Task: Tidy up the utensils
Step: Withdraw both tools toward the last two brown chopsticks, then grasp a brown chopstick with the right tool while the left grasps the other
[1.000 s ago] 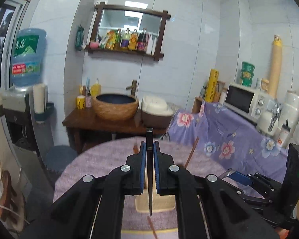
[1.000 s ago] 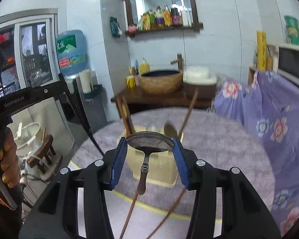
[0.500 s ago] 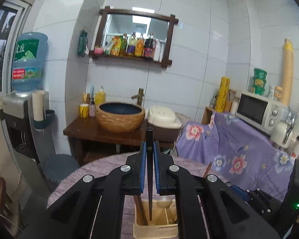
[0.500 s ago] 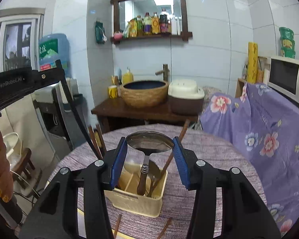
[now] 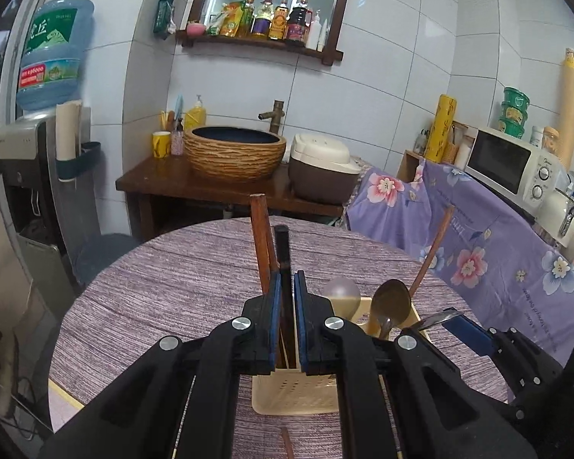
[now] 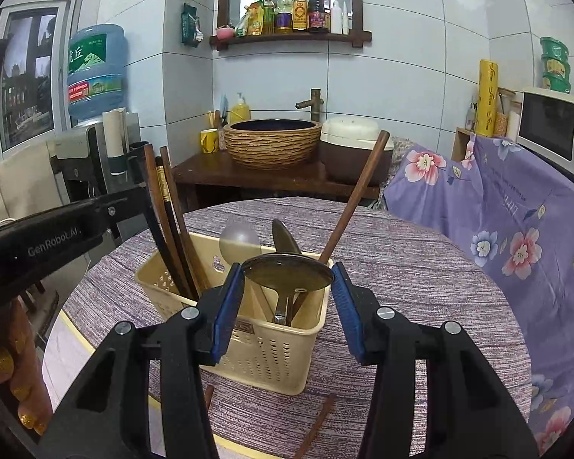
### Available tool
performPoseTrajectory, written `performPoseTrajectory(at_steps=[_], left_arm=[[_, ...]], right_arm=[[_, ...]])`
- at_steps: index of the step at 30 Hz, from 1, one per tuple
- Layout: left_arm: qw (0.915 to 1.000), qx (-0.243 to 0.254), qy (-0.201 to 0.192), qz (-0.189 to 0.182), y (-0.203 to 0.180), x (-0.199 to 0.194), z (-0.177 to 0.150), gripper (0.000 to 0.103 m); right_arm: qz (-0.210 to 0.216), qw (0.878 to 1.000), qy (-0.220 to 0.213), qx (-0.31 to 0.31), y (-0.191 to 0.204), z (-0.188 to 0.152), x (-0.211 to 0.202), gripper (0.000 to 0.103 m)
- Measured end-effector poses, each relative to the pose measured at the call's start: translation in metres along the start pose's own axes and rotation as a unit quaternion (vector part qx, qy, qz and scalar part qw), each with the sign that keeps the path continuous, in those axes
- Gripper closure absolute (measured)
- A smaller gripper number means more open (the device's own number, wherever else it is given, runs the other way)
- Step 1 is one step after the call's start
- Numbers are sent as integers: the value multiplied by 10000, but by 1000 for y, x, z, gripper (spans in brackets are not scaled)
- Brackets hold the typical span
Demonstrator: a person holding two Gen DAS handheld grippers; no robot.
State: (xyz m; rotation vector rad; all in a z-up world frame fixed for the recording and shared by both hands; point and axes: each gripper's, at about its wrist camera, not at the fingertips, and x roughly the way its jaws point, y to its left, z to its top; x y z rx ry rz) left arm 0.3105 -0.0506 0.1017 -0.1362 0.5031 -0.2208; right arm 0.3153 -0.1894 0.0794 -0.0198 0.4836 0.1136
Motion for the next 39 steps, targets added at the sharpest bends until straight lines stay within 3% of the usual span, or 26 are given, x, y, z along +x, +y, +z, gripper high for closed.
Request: performPoseTrajectory(at_steps=[2,3,4,6,8,10,15,18,22,28,34,39], left_arm=[[10000,-18,-7,-33,2,-4,0,94],[10000,-12,26,-66,3,-6,0,87],[10000,-20,26,-82,4,-12,-2,73],[10000,-23,-48,-7,8,-24,-11,53],[9998,68,-14,162,10,-34,-24,52],[9990,222,240,305,11,-38,-48,52],[9939,314,924,517,19,-35,-118,52],[9906,1,1238,574,33,-34,-149,52],[9880,-85,1355,741,39,-42,-171,52],[9867,-5,1502,623,29,-46,-186,52],[9861,79,1591,467,21,-47,-191,52],[9848,72,1701,355,15,-40,-194,52]], right_arm=[[-27,9999,-144,-41,1,-1,-8,42],[-106,9996,-261,-65,1,-3,-15,39],[-180,9993,-320,-108,3,-5,-21,39],[-277,9990,-318,-178,1,-11,-31,39],[-459,9987,-120,-159,-5,-25,-40,37],[-570,9980,232,-133,-9,-43,-43,27],[-528,9891,1361,183,-7,-110,-36,27],[-391,9807,1900,222,8,-144,-34,27],[-448,9722,2298,74,29,-173,-31,27],[-575,9680,2444,26,20,-184,-33,25],[-746,9645,2521,252,-35,-190,-45,25],[-388,9700,2381,296,-52,-191,-47,26]])
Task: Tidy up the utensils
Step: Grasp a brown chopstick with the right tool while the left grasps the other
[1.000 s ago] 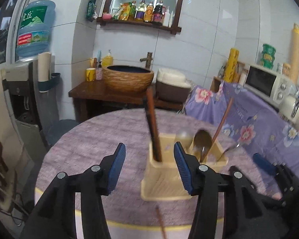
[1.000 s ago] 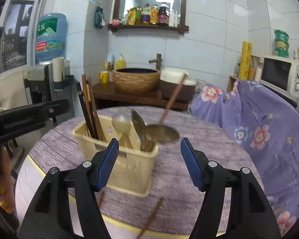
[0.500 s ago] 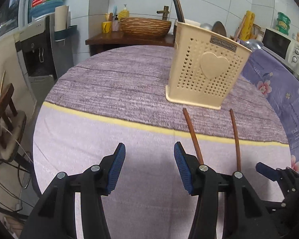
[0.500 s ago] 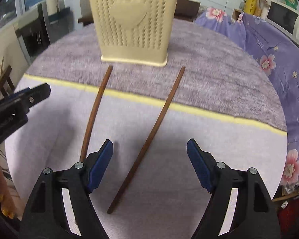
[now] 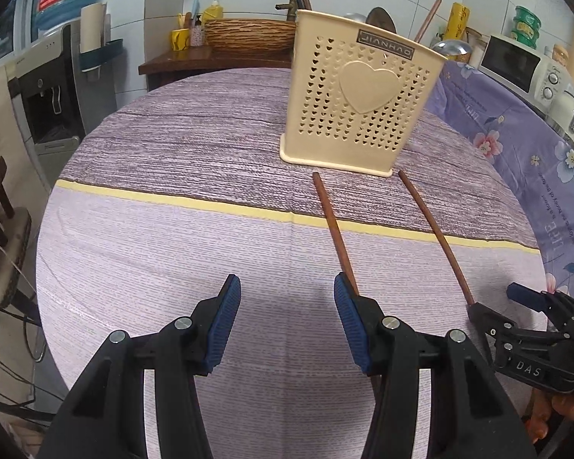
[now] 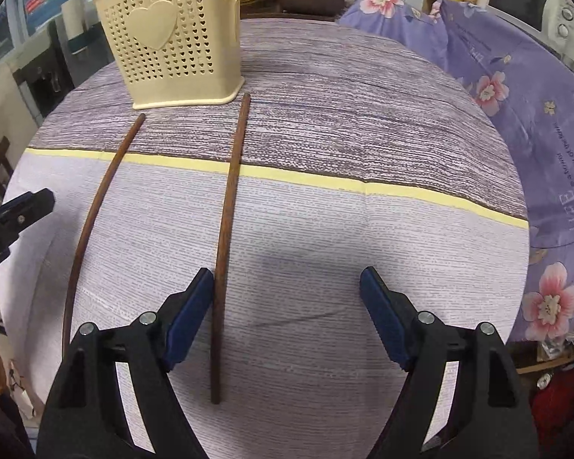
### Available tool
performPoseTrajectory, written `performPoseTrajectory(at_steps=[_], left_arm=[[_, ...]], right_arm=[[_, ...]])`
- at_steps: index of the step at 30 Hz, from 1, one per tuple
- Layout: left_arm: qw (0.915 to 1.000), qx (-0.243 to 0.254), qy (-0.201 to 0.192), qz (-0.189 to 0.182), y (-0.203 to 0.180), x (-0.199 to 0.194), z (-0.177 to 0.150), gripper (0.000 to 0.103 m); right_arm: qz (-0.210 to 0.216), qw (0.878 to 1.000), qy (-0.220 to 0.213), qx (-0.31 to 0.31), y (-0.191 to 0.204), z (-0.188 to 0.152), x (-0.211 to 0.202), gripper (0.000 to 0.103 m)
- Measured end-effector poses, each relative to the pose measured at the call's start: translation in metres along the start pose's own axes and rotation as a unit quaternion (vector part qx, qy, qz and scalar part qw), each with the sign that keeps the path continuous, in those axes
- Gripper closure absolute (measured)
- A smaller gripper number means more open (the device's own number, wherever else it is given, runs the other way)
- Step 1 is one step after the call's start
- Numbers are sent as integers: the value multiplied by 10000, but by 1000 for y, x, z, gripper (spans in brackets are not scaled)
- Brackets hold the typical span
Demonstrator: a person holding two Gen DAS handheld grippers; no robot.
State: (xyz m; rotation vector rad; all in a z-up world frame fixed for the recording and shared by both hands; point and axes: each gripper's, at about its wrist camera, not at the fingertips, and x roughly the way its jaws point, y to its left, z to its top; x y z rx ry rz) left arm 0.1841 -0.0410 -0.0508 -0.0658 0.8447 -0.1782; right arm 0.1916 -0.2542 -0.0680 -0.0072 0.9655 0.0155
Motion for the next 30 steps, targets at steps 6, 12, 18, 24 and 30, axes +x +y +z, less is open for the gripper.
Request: performPoseTrajectory(at_steps=[6,12,18,24,30], left_arm=[[9997,19,205,-127,-9,15,9,53],[9992,133,346,-173,-25,39,34,60],[9983,276,500,78,-34,68,51,73],[9983,281,426,285,-32,79,61,85],[9979,294,401,416,-34,85,66,94]], right_arm=[[633,9972,-401,22,4,33,-5,41],[838,9960,-318,-17,16,78,23,57],[782,9968,-113,96,17,106,56,67],[466,9989,-69,-63,27,113,72,77],[233,9995,-123,-148,31,119,78,91]])
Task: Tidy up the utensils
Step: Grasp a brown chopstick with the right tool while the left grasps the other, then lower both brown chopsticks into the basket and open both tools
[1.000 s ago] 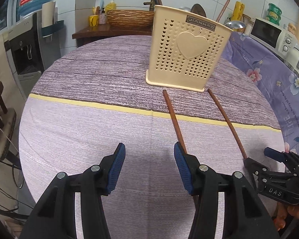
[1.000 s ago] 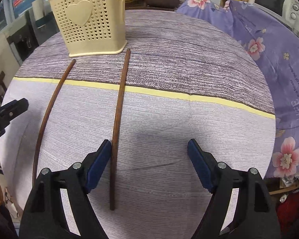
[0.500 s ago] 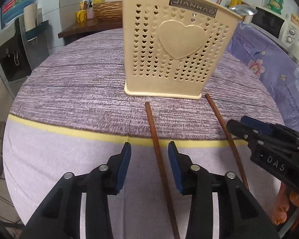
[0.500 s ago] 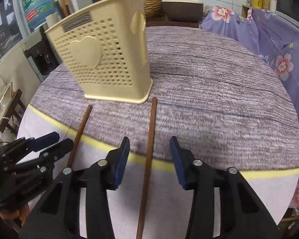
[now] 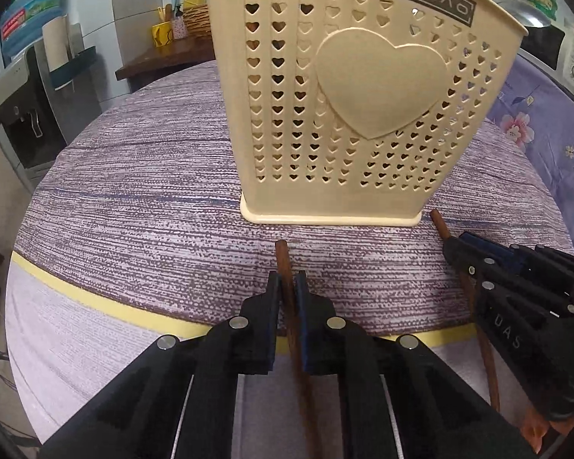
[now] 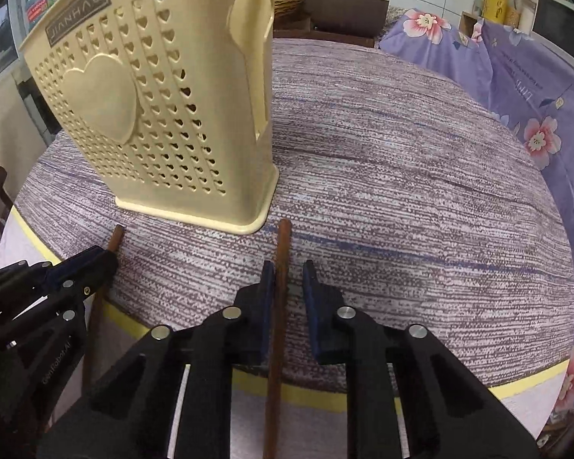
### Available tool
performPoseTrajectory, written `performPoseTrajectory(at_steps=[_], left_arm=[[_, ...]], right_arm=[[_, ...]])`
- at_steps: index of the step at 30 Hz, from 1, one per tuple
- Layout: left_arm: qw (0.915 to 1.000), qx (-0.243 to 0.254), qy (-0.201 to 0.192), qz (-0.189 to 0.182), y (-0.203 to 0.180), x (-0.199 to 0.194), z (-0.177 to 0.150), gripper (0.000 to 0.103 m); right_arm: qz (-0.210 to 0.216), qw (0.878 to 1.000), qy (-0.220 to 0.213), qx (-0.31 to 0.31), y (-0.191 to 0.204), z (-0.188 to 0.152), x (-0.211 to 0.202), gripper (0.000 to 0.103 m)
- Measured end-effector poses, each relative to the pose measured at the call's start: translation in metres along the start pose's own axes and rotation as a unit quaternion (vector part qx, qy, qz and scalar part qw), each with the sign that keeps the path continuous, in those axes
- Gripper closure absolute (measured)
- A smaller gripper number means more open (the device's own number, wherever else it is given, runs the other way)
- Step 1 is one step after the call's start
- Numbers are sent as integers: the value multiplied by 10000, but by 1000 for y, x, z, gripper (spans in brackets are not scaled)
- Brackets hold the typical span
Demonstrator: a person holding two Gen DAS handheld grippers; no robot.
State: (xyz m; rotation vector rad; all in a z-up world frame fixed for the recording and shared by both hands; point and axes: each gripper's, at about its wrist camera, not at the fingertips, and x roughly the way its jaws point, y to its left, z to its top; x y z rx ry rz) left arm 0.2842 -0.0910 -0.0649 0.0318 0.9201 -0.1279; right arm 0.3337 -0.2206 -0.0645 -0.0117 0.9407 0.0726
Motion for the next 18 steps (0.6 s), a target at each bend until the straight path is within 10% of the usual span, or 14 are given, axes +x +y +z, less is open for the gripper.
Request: performPoseTrajectory(at_steps=[10,18], left_arm=[[9999,-75,-121,-78,2,-8,-1,94],[9937,-310,-928,-547,17,-91,-3,94]], right_arm=[[371,9989,-235,191,-8,-7,-19,95],[820,9901,-1070,382,-27,-20,-103,95]])
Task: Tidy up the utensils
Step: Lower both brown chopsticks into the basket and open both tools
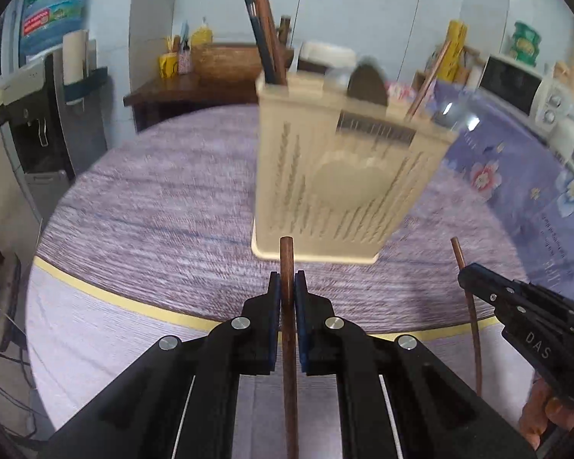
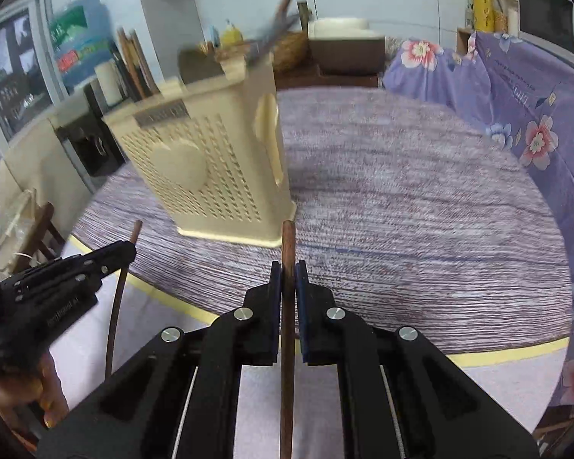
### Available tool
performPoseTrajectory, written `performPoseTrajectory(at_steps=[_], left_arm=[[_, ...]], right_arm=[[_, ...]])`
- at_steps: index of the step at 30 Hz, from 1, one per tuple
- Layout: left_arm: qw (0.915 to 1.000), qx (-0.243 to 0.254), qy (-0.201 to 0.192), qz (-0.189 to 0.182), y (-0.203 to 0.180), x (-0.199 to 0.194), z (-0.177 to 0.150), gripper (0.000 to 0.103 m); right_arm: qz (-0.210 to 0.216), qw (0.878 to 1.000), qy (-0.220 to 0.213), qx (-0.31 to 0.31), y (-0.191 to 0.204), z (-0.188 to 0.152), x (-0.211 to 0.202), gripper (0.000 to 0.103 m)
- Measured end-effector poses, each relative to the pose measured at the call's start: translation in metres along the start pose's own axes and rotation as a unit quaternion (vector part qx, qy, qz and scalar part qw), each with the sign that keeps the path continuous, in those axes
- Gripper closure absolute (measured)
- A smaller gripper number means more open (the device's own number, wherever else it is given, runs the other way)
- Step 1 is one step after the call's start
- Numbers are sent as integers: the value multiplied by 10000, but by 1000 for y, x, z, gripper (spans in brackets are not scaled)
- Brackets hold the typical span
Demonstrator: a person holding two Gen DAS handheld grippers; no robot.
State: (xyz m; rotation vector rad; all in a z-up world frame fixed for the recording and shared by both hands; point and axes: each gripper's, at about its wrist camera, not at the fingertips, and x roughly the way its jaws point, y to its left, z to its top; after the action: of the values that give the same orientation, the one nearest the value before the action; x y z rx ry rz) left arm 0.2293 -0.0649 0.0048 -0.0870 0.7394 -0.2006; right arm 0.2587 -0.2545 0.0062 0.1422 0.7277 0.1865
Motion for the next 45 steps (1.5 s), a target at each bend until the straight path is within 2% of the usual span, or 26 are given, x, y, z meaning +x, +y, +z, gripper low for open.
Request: performPoseTrajectory(at_steps=[6,9,17,23,27,33,36,39,43,45], left_arm=[[9959,28,-884,-189,7,-75,25,94],[9931,55,-1160,-175,11,-95,35,95],[9918,26,-1268,-170,15,-96,39,95],[9905,64,-1345,-267,21,-108,46,95],[9872,81,-1553,-366,20,-125,73,95],[9732,-17,-2264,-394,10,-160,150,95],[9651,-105,-2607,-230,4,-159,183,95],[9629,-182,-2688,-118,0,-139,199,95],[9673,-234,-2523,-128,-1,-101,191,95],[9731,-256,-2286,-142,0,-77,178,95]], right_arm=[[154,9966,-806,-5,-3,19,-73,95],[112,9942,-1073,-36,-3,24,-101,95],[45,9929,-1179,-130,2,29,-118,95],[159,9920,-1235,-187,3,40,-128,95],[297,9884,-1473,-228,10,74,-144,95],[500,9734,-2210,-326,36,156,-177,95],[414,9687,-2429,-290,46,188,-173,95],[202,9683,-2467,-336,56,200,-152,95],[81,9746,-2215,-324,57,192,-111,95],[34,9789,-2017,-336,56,184,-90,95]])
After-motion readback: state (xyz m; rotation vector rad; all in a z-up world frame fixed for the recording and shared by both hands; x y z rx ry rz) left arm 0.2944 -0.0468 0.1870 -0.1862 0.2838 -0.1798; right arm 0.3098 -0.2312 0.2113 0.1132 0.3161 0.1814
